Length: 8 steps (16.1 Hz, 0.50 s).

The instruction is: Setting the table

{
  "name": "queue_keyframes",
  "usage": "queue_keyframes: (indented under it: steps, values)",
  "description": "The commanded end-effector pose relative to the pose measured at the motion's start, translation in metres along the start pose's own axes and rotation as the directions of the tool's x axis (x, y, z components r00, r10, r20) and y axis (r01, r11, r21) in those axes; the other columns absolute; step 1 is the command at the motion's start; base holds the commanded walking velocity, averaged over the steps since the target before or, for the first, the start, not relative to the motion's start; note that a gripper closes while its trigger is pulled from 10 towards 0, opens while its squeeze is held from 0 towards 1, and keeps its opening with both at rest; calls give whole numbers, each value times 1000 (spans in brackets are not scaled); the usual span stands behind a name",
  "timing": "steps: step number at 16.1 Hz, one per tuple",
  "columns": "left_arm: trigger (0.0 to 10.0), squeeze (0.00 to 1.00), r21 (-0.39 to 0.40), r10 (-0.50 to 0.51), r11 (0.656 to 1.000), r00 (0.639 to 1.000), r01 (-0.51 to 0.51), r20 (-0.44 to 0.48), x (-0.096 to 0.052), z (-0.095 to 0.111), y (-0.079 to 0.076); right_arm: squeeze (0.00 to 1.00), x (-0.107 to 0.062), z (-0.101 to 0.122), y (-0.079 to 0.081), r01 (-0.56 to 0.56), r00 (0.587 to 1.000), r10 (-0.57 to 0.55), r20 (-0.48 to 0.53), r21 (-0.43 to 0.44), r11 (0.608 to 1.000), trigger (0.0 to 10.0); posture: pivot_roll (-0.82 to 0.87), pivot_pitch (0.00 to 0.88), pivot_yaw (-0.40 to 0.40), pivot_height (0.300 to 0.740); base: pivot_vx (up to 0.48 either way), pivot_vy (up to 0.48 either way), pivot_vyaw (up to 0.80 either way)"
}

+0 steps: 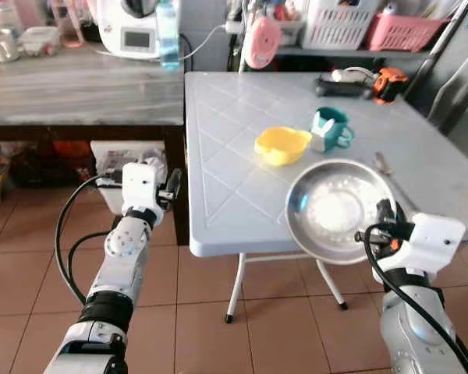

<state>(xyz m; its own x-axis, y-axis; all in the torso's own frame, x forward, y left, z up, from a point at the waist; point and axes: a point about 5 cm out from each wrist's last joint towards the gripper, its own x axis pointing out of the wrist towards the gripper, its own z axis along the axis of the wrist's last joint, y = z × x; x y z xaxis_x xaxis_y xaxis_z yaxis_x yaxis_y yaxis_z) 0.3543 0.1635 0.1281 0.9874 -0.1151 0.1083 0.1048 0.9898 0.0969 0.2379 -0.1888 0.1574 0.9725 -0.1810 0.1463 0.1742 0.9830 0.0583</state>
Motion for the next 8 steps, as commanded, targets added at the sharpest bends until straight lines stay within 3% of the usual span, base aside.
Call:
queue_keyframes:
  steps: [1,8]
  values:
    - [10000,0,0,-25,1000,1000,25,12,2,3,-7,0,1,5,-3,5,1000,-5,24,-11,1000,10000,74,62,-20,740,0,424,0]
    - [10000,0,4,-31,1000,999,31,7,2,1,-7,0,2,4,-2,1,1000,-1,24,-8,1000,10000,73,67,-18,740,0,422,0]
